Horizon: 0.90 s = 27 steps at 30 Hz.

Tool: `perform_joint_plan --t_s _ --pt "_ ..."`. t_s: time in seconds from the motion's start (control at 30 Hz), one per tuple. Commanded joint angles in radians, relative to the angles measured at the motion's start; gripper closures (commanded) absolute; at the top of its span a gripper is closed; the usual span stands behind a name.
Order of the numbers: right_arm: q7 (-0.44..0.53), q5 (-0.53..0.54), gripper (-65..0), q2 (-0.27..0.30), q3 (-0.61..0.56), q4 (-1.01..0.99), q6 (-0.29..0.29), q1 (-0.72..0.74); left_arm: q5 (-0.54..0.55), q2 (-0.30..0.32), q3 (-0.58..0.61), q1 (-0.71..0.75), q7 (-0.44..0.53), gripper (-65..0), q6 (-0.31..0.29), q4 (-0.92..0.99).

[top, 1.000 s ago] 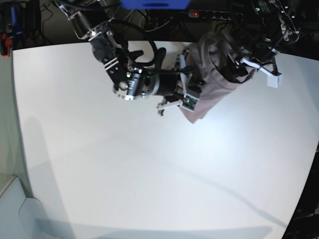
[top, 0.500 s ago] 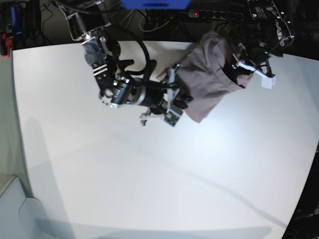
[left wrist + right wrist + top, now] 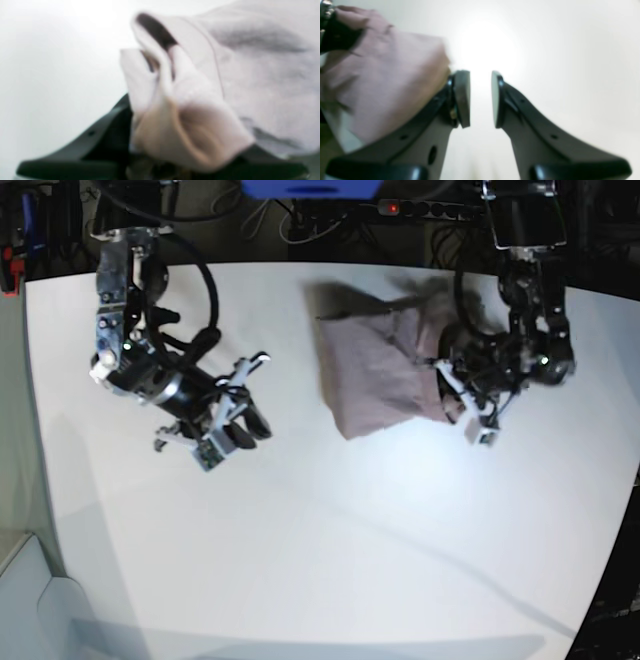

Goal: Layout the t-shirt on the table in an organized manner, then fold the t-shirt properly
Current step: 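Swing the left gripper over the stack and flatten it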

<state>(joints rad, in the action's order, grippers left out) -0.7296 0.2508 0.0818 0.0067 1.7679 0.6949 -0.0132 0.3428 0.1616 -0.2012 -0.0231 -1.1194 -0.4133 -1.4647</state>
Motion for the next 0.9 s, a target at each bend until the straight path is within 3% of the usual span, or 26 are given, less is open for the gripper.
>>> perform_joint_plan --t_s 0.0,0.23,0.33,0.5,0.63,0.87 --pt "0.025 0.018 -12.9 -0.003 0.023 0.022 0.003 0.002 -0.066 0.008 0.059 -0.038 -0.027 -3.5 0.011 0.003" --pt "0.025 0.018 -12.9 -0.001 0.184 0.068 0.003 -0.074 -0.253 0.013 0.576 -0.295 -0.026 -3.5 0.009 0.014" --pt "0.025 0.018 -12.9 0.008 0.243 0.068 0.003 -0.090 -0.313 -0.015 0.780 -0.397 -0.017 -3.5 0.009 0.063" --pt "0.025 0.018 -12.9 0.032 0.333 0.069 0.003 -0.132 -0.436 -0.075 1.041 -0.478 0.132 -3.5 0.009 0.167" --pt "0.025 0.018 -12.9 0.032 0.419 0.073 0.003 -0.150 -0.568 -0.136 1.150 -0.493 0.261 -3.5 0.009 0.278" --pt "0.025 0.017 -12.9 0.031 0.514 0.074 0.003 -0.175 -0.785 -0.236 1.173 -0.496 0.454 -3.5 0.009 0.421"
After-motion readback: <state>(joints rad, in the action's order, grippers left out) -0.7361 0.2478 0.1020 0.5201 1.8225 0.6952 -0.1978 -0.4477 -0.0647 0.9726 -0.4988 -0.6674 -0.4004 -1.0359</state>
